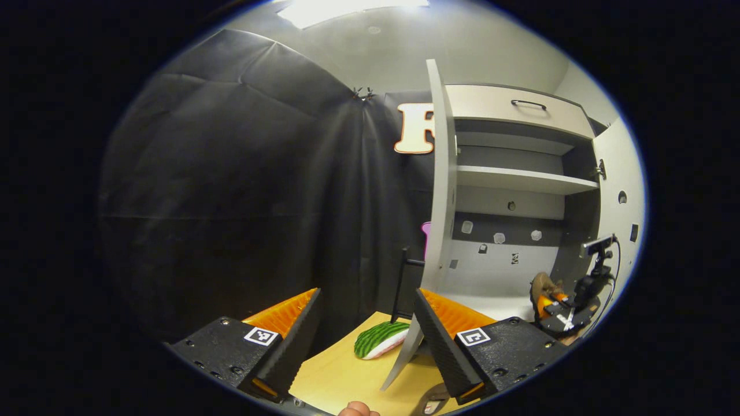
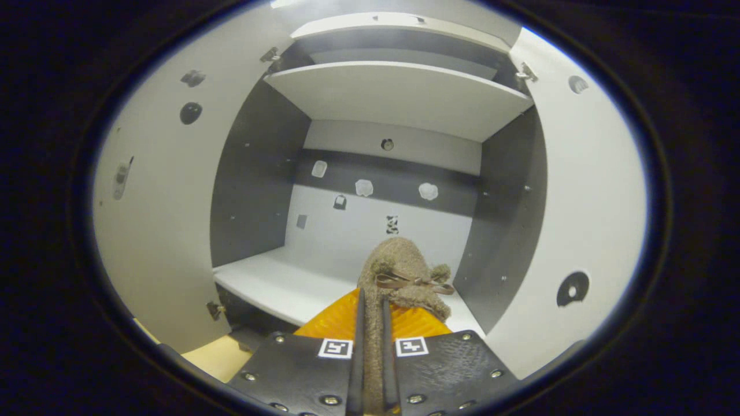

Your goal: Grab one shoe with the right hand and put it into the shoe cabinet, grab the other shoe with the left hand and put it into the shoe cabinet; then close the right door with the right hand and the left door with the left hand.

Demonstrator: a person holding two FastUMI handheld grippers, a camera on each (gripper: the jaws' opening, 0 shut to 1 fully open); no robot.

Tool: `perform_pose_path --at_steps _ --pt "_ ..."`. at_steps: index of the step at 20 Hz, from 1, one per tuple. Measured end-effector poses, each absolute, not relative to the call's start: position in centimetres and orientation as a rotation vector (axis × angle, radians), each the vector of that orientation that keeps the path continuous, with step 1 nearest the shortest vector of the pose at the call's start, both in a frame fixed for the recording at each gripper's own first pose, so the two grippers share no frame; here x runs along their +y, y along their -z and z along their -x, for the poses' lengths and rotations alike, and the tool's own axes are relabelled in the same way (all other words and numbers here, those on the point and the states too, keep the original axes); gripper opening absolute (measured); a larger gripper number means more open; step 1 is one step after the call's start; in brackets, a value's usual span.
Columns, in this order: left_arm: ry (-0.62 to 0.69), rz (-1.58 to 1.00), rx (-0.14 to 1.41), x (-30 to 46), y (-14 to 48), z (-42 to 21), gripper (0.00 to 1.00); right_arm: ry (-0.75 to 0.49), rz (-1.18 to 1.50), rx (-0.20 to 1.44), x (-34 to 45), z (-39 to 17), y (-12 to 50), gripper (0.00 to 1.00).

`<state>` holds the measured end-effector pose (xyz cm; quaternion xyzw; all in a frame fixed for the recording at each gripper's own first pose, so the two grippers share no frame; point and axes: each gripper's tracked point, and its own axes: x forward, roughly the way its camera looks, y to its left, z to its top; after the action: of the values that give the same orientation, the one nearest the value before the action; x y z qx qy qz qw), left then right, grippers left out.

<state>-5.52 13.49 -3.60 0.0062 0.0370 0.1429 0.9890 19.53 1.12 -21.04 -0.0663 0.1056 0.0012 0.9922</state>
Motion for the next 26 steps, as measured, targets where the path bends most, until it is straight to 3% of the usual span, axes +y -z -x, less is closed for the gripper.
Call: perform_pose_path --at_steps 1,5,8,9,10,15,18,19,20,22,26 --pt "-0.295 -0.010 0.068 13.8 3.6 5.7 0.97 0.002 0.137 0.222 1.0 -20.8 21.0 0.13" --pt "-0.336 -0.004 0.067 15.0 4.1 7.2 0.93 0.017 0.147 0.251 0.3 -26.5 21.5 0.13" --pt "-0.364 -0.020 0.049 15.8 3.6 8.2 0.96 0.053 0.168 0.283 -0.9 -29.5 22.9 0.13" --pt "-0.368 -0.024 0.041 15.9 3.4 8.5 0.93 0.065 0.172 0.296 -1.2 -30.3 23.6 0.13" --pt "-0.372 -0.026 0.035 16.0 3.1 8.8 0.96 0.079 0.175 0.311 -1.5 -30.8 24.2 0.13" --pt "-0.333 -0.028 0.014 15.0 2.7 9.4 0.93 0.113 0.202 0.379 -2.3 -32.9 27.6 0.13" --pt "-0.313 -0.027 0.017 14.6 2.8 9.8 1.00 0.114 0.218 0.411 -2.3 -33.6 28.8 0.13" --pt "-0.309 -0.029 0.017 14.6 2.8 9.7 0.97 0.125 0.217 0.424 -2.5 -33.8 29.3 0.13" --pt "-0.305 -0.030 0.019 14.5 2.8 9.8 0.96 0.130 0.211 0.435 -2.5 -33.8 29.4 0.23" --pt "-0.292 -0.027 0.021 14.3 2.9 9.8 0.97 0.112 0.185 0.455 -2.0 -33.5 29.8 0.33" --pt "-0.245 -0.006 0.025 13.3 3.1 9.2 0.96 0.057 0.191 0.493 -0.8 -32.4 30.4 0.33"
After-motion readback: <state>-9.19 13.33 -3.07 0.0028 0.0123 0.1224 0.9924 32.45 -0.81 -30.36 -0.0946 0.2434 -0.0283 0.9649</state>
